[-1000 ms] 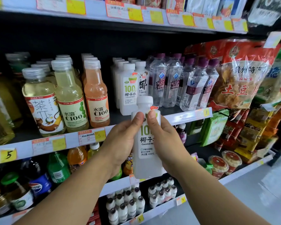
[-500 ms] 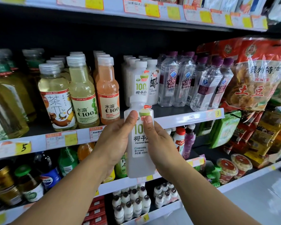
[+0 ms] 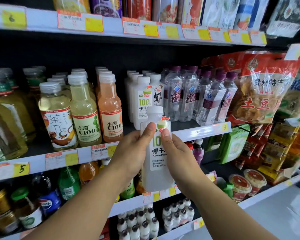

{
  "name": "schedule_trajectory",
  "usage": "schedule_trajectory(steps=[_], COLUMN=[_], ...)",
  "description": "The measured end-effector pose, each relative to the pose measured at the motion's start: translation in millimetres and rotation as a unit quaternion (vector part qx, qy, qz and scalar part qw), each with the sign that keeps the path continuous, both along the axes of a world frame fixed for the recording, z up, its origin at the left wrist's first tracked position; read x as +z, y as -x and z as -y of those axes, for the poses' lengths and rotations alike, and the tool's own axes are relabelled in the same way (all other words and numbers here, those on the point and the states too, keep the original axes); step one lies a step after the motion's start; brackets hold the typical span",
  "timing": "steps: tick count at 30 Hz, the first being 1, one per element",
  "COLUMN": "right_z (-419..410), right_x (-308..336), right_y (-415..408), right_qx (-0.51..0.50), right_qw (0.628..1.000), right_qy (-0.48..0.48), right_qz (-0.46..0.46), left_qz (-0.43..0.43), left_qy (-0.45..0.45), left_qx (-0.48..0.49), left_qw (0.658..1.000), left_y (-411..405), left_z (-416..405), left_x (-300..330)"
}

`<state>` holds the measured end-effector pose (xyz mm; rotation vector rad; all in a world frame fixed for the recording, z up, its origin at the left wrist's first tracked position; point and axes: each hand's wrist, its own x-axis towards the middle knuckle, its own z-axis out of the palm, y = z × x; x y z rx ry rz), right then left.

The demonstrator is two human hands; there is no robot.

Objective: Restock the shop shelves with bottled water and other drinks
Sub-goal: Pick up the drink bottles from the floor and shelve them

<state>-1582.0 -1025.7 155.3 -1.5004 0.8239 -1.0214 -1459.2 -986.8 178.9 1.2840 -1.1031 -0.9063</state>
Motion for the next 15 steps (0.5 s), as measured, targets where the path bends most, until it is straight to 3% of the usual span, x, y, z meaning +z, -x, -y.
schedule_trajectory(steps=[8, 15], right_z=[8, 13], right_x=[11, 8], right_y=[5, -4], right_qx=[-0.051, -0.092], right_qw=[0.989, 0.976], right_qy=[0.116, 0.104], right_qz=[-0.081, -0.169], left_qz=[0.038, 0.103], left_qy=[0.041, 0.022], left_qx=[0.027, -0.003], left_qw=[0.998, 0.994], left_y=[3, -12], left_z=[17, 16], left_x=[13, 2])
